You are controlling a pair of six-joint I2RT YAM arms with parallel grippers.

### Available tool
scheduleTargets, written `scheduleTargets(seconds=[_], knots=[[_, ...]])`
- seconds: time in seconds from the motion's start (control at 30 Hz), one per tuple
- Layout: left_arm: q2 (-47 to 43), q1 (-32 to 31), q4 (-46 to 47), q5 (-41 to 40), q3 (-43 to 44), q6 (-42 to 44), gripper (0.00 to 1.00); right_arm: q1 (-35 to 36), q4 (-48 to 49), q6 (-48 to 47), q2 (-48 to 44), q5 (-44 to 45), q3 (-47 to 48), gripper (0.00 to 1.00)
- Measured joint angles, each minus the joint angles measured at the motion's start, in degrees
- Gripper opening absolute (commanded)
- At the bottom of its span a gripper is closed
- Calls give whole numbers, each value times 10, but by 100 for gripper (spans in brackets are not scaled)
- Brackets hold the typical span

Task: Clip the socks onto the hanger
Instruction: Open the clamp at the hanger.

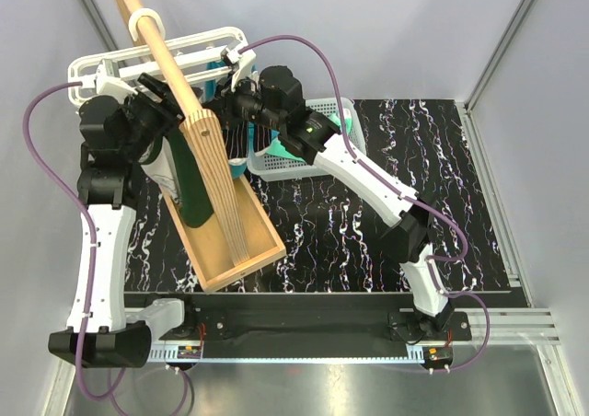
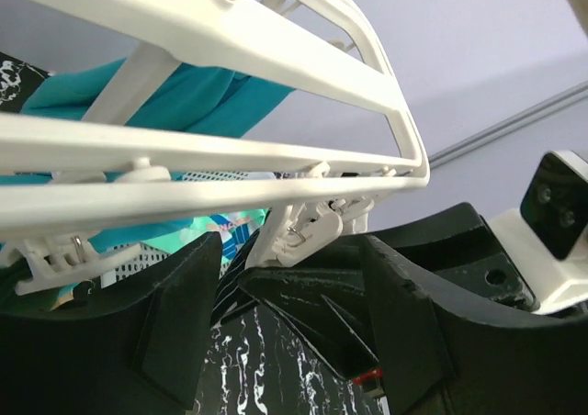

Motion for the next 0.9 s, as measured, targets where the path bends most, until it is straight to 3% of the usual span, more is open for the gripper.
scheduleTargets(seconds=[0.33,0.53,0.73,0.8,0.83,0.87,0.9], knots=[[31,-42,-5,-44,34,18,64,0,-9,-3,0,-1,5,0],[31,-58,-11,-66,36,37,55,0,-12,-3,0,-1,7,0],[35,-62,-19,-80,36,45,27,0,-14,-3,0,-1,7,0],[35,-61,-19,-98,37,55,10,0,-16,-3,-1,-1,7,9],[35,-58,-19,-106,37,56,0,0,-18,-3,-3,-1,7,21],[35,-57,-19,-110,37,56,0,0,-19,-4,-6,1,7,43],[35,-57,-19,-112,37,57,0,-1,-21,-5,-10,1,5,52]])
